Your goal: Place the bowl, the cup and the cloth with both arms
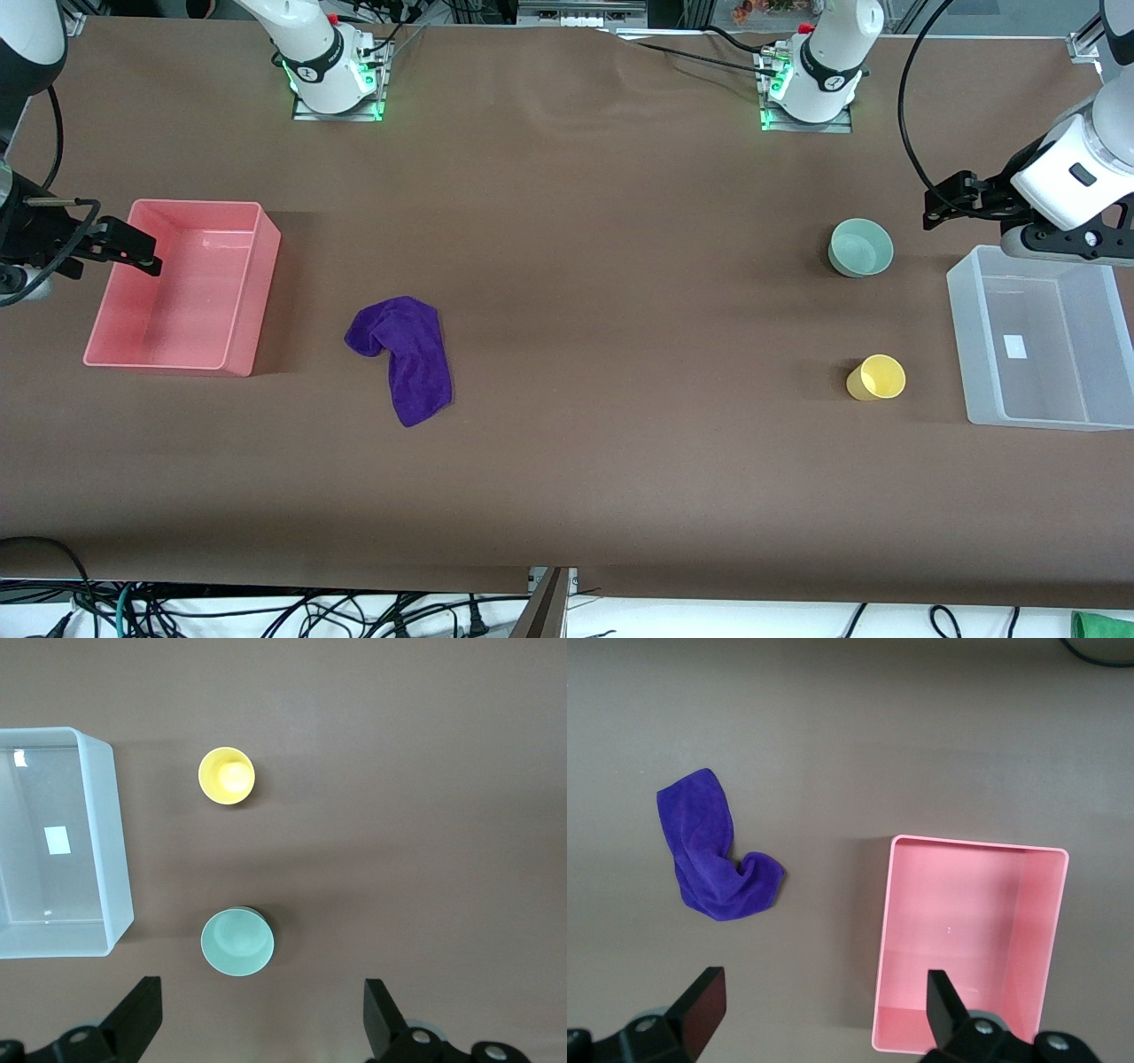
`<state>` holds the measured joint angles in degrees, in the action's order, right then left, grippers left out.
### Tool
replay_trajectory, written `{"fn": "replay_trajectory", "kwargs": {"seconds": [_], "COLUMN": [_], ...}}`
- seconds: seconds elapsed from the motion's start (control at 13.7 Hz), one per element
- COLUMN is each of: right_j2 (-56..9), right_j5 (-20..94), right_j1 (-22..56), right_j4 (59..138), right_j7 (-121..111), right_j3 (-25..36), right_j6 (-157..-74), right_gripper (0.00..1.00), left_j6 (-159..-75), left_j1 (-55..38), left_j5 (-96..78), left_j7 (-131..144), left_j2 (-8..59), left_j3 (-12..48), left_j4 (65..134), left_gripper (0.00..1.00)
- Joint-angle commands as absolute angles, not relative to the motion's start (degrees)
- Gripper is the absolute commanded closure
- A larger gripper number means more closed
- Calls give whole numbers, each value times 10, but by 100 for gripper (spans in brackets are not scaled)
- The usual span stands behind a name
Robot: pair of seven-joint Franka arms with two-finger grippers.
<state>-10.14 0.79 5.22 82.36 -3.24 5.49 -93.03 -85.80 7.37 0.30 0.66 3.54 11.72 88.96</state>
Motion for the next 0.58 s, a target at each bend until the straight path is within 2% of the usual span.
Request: {"fn": "replay_trajectory", "kwargs": {"seconds": [0.0, 0.51], "right_j2": [-110, -110], "right_j5": [4, 4], "right_j1": [49, 49], "right_j4": [804, 805], "right_j7": [-40, -40], "right_j3": [54, 54], "right_j6": [-924, -919], "right_gripper": [0, 0], "left_j6": [-855, -855], "left_j1": [74, 73], "left_j5": [21, 21], "left_j7": [-4, -4], "left_j2": [24, 24], "left_j3": [120, 120], "left_j4": [901, 901], "left_gripper": [0, 0]}}
